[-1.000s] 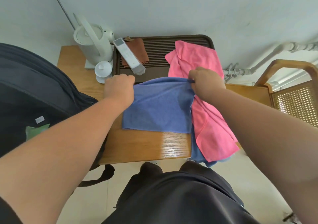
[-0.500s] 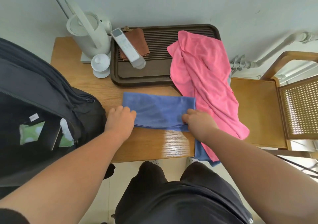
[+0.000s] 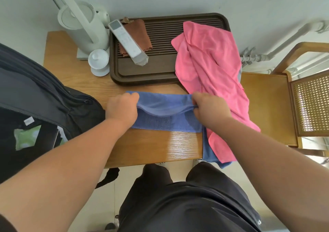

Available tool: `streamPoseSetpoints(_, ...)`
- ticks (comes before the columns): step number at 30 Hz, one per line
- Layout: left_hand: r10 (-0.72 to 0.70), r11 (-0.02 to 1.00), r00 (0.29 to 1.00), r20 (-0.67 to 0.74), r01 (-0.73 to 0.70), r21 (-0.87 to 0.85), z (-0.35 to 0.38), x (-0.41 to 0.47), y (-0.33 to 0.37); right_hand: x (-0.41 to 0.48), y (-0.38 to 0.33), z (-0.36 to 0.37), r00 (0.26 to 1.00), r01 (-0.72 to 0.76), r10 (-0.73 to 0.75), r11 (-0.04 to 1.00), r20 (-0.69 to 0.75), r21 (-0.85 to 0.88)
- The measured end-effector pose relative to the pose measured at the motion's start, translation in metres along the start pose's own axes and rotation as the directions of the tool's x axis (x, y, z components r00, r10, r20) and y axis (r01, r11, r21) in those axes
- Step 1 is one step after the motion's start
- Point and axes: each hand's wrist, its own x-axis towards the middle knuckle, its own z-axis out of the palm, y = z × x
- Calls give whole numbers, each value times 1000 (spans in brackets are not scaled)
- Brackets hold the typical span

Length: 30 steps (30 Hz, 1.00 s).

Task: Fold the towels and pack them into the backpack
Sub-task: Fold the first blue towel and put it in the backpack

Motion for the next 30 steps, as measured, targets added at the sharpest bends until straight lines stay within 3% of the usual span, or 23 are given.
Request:
streamPoseSetpoints(2,3,999,994,-110,-8,-49,-6,5,-3,7,3,-14,988,15,-6,998,-154,57)
streamPoseSetpoints(4,66,998,986,-152,-69,-10,-9,3,-4,7,6,-15,965,92,-88,996,-248,4)
streamPoseSetpoints(6,124,986,992,-6,-123,110,1,-5,-3,-1,6,-3,967,174,-196,975,-162,-137)
streamPoseSetpoints(7,113,976,987,112,-131,175,9,-12,-2,-6,5,6,979,197,-205,963,-23,-184)
streamPoseSetpoints(9,59,960,961,270,-128,247,24,-22,0,-17,0,21,953,184,-121,959,276,-214)
streamPoseSetpoints(11,32,959,948,316,-118,256,32,-26,2,-23,-4,33,906,163,-68,967,419,-196)
streamPoseSetpoints(19,-26,991,831,556,-53,126,20,-16,-1,-15,-9,32,851,99,17,976,525,-192)
streamPoseSetpoints(22,7,999,950,313,-20,39,22,-14,6,-5,-18,31,939,58,-20,993,345,-100)
streamPoseSetpoints(24,31,999,988,154,-34,13,28,-12,16,5,-30,34,974,128,-112,989,199,-71)
streamPoseSetpoints(26,14,1000,967,255,-20,24,38,-12,24,14,-42,42,963,177,-155,980,220,-86)
streamPoseSetpoints(30,-54,998,896,441,66,-12,64,-26,31,20,-40,75,904,109,-40,984,425,-140)
